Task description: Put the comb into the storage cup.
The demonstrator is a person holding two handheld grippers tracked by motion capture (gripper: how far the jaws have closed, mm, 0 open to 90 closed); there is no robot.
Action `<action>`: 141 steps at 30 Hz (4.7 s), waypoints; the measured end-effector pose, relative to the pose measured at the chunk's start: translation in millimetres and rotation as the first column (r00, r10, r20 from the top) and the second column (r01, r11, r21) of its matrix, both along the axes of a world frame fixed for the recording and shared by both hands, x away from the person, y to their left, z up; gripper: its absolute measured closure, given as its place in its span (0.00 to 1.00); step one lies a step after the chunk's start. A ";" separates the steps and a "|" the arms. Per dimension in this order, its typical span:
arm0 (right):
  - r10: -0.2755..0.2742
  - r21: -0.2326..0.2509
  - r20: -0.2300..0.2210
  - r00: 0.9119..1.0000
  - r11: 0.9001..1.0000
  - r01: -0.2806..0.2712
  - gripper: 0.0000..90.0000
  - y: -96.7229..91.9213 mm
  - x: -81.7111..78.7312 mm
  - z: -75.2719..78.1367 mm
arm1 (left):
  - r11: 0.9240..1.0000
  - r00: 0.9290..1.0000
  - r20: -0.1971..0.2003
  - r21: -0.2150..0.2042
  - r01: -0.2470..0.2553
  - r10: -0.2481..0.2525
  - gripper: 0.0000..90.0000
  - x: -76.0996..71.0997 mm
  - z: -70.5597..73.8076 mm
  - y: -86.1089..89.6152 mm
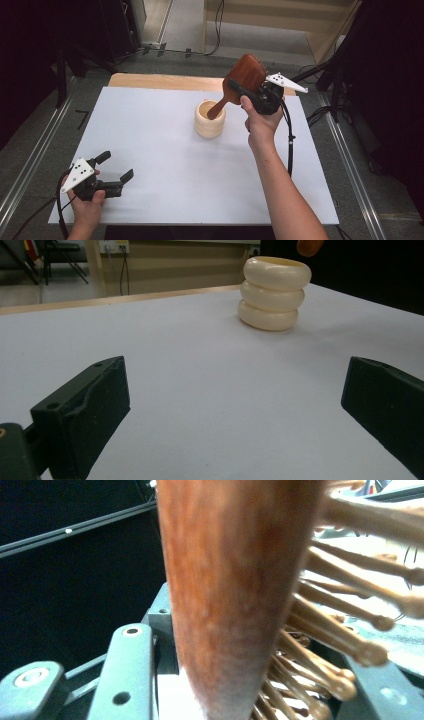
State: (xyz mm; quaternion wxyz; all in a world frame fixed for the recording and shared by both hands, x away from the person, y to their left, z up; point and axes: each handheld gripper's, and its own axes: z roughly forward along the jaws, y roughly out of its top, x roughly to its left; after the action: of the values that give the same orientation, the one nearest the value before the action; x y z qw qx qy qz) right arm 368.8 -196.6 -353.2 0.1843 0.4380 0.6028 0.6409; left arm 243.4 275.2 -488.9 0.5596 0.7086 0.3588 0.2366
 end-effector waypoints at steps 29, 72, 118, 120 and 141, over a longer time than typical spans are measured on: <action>-0.055 -0.041 -0.023 0.998 0.998 0.054 0.56 1.8 30.4 -4.5 | 1.000 1.000 0.001 0.006 0.001 -0.001 0.00 -0.1 -0.1 -0.5; -0.045 -0.123 -0.098 0.994 0.992 0.033 0.56 27.9 48.2 -56.3 | 1.000 1.000 0.002 0.010 0.006 -0.006 0.00 -0.5 0.2 -0.1; -0.073 0.033 -0.224 0.972 0.996 0.083 0.48 24.8 53.8 -101.7 | 1.000 1.000 0.004 0.020 0.006 -0.007 0.00 -0.7 0.2 -0.9; -0.073 0.026 -0.223 0.972 0.996 0.081 0.44 23.8 53.7 -100.9 | 1.000 1.000 0.004 0.020 0.007 -0.007 0.00 -0.7 0.2 -1.0; -0.066 -0.108 -0.202 0.977 0.993 0.045 0.02 18.8 49.0 -94.5 | 1.000 1.000 0.006 0.021 0.008 -0.008 0.00 -0.8 0.1 -1.6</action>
State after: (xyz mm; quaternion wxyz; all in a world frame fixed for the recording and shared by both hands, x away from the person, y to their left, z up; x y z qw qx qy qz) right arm 417.8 -177.8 -447.7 0.1611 0.5083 0.6383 0.5552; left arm 242.6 273.6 -488.8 0.5544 0.7150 0.3517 0.2403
